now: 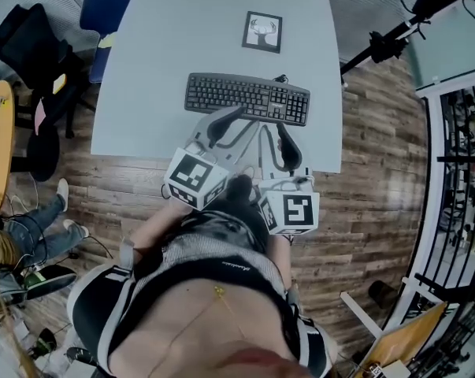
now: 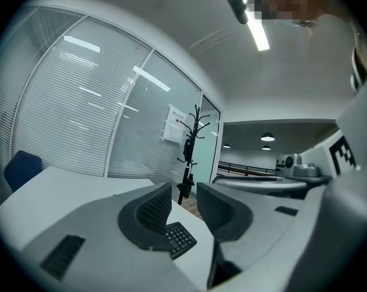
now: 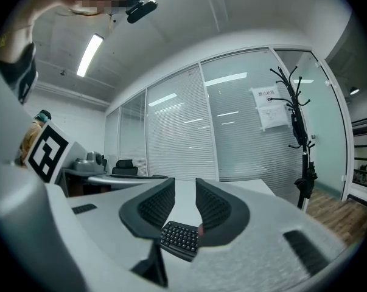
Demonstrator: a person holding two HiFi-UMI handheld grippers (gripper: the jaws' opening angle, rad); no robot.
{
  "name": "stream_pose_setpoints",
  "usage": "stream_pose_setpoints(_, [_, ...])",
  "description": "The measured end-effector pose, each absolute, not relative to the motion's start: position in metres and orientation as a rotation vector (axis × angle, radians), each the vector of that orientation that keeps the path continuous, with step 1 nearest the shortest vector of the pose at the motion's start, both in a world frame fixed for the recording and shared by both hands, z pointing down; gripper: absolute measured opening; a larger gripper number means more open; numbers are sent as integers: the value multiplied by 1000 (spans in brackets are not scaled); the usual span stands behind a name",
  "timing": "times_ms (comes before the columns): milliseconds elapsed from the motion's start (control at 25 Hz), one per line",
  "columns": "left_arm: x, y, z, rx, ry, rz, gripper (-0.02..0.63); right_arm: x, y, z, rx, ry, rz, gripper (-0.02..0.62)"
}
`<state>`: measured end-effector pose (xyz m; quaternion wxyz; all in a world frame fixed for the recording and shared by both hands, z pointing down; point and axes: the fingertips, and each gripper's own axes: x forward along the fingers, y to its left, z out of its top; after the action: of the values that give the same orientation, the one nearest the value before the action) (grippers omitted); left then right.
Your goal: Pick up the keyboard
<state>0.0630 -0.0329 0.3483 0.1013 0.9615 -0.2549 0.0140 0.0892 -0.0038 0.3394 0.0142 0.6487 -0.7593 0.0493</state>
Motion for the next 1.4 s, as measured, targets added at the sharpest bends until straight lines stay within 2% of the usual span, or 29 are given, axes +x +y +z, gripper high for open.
stream_pose_setpoints(840, [117,-69,339,2768,-1023,40,106,150,-49,325,1765,-2572,100,101])
stream_pose_setpoints(1400, [102,-92,347,2708,-1171,37,106,151,-75,341,1676,-2602,144,104])
